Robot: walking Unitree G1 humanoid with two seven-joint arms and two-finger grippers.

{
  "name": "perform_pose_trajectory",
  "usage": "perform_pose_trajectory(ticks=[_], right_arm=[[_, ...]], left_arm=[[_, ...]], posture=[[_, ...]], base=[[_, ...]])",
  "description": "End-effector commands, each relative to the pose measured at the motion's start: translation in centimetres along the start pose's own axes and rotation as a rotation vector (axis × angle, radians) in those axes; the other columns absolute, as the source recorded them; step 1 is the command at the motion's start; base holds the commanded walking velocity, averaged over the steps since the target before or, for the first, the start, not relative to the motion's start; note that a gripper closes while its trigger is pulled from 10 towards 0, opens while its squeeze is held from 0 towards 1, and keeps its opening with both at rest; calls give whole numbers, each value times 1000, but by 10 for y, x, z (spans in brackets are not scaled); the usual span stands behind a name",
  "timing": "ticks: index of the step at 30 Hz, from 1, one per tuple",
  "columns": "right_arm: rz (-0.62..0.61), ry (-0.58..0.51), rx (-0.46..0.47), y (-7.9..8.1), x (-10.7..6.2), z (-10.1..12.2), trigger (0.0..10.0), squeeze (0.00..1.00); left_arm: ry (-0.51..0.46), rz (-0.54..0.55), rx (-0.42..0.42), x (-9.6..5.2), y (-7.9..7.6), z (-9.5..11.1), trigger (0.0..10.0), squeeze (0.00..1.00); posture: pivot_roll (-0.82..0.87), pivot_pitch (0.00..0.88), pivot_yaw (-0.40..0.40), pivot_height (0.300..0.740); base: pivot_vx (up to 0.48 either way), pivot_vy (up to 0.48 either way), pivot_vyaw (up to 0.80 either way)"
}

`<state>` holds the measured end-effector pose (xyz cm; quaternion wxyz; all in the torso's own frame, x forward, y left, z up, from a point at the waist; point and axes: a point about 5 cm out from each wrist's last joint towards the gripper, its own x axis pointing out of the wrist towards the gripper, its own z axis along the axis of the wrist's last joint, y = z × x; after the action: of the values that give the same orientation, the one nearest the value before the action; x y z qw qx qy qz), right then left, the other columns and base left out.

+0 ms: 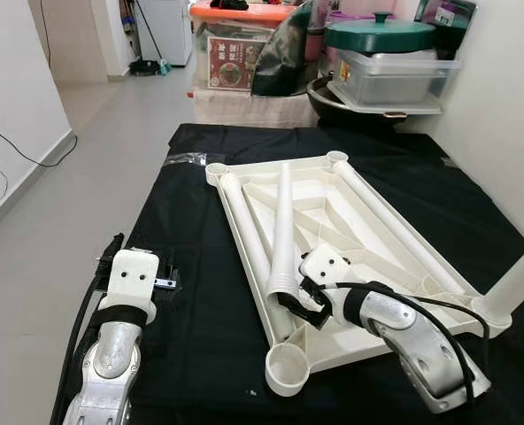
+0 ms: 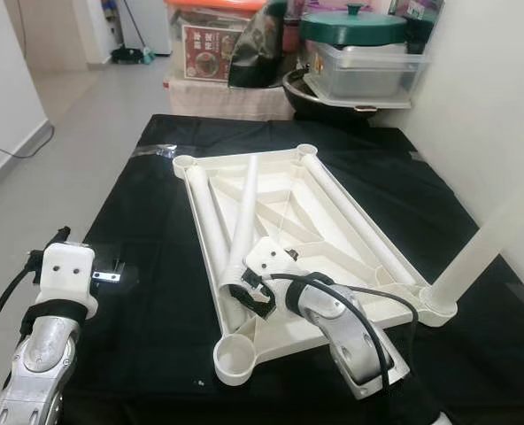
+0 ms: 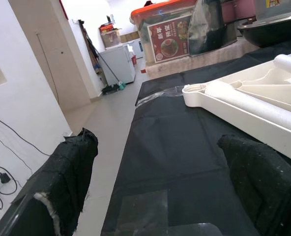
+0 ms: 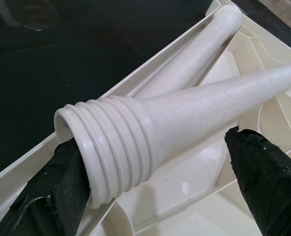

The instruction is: Building children table

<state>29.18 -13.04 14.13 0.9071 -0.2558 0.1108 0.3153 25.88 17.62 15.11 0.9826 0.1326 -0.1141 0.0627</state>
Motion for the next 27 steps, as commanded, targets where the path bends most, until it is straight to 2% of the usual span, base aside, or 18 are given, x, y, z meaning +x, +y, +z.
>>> perform_pose_trajectory(ticks=[1,3,4,5,6,9,10,19,23,27], right_arm=[[-62,44,8,-8,0,-6,10000,0],[-94,58,7,-10,1,-8,10000,0],[-125,60,8,-12,2,-9,8980,0],[-125,60,8,-12,2,-9,8980,0],[-141,58,9,-13,2,-9,1490,0],[-163,57,11,-14,3,-9,1490,0],[-183,54,6,-15,3,-9,0,0],[-222,41,21,-9,6,-11,0,0],[-267,35,27,-15,6,-11,0,0],[-382,8,58,-31,2,-8,0,0]], left_arm=[[10,-4,-1,-1,-2,-2,10000,0],[12,-3,0,0,-2,-2,10000,0],[13,-3,0,0,-2,-2,10000,0],[13,-3,0,0,-2,-2,10000,0],[14,-3,0,0,-2,-2,10000,0],[15,-4,1,0,-2,-2,10000,0],[17,-6,2,0,-2,-3,10000,0],[25,-6,6,0,-3,-4,10000,0],[28,-3,9,-1,-3,-5,10000,0],[34,6,17,-1,-2,-6,10000,0]], posture=[[98,0,-65,740],[96,0,-64,740],[96,0,-64,740],[96,0,-64,740],[96,0,-64,740],[93,0,-64,740],[92,0,-64,740],[90,0,-66,740],[88,0,-67,740],[86,0,-66,740]], base=[[0,0,0],[0,0,0],[0,0,0],[0,0,0],[0,0,0],[0,0,0],[0,0,0],[0,0,0],[0,0,0],[0,0,0]])
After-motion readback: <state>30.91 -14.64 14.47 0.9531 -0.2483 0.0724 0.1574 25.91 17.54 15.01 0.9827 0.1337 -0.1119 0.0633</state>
